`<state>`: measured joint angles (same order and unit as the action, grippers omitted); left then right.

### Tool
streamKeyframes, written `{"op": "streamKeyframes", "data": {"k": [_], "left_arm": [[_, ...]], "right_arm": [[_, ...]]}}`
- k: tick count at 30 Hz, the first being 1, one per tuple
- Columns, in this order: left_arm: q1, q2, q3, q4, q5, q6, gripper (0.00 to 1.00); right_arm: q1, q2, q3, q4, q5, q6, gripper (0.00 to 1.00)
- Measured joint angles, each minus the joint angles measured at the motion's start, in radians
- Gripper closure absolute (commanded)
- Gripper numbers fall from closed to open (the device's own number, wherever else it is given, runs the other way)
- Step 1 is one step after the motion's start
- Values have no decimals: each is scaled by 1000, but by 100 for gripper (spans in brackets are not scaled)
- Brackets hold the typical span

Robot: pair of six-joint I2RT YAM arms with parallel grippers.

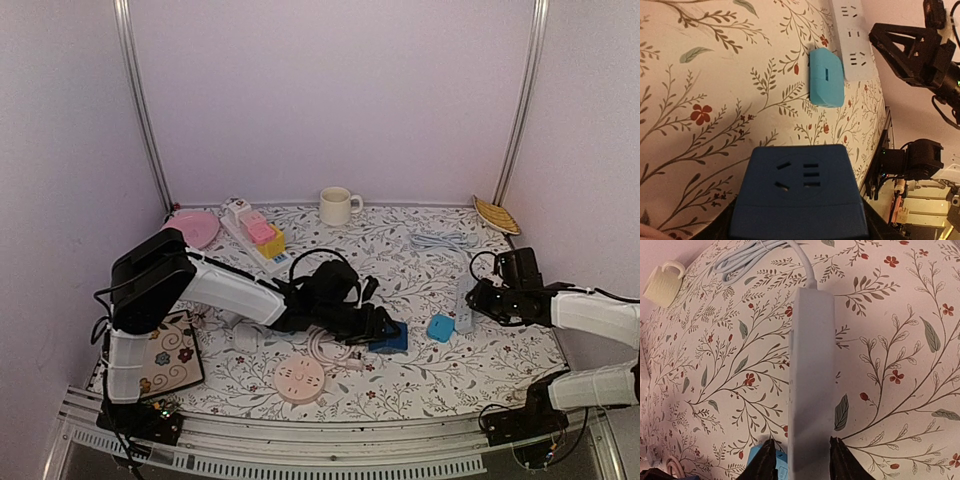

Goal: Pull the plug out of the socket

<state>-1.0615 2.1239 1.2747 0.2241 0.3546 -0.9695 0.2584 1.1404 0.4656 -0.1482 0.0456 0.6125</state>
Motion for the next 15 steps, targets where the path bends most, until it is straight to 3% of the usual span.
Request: {"op": "streamKeyframes", "data": {"k": [7,9,15], "left_arm": [[-8,7,6,2,19,0,85],[-13,11,11,2,23,0,74],[-32,14,17,0,27,1,57]], "right_arm": [[-4,-33,-5,6,-6,1,41],[-4,-44,-5,6,-6,0,38],[-4,-82,-5,5,-11,0,35]]}}
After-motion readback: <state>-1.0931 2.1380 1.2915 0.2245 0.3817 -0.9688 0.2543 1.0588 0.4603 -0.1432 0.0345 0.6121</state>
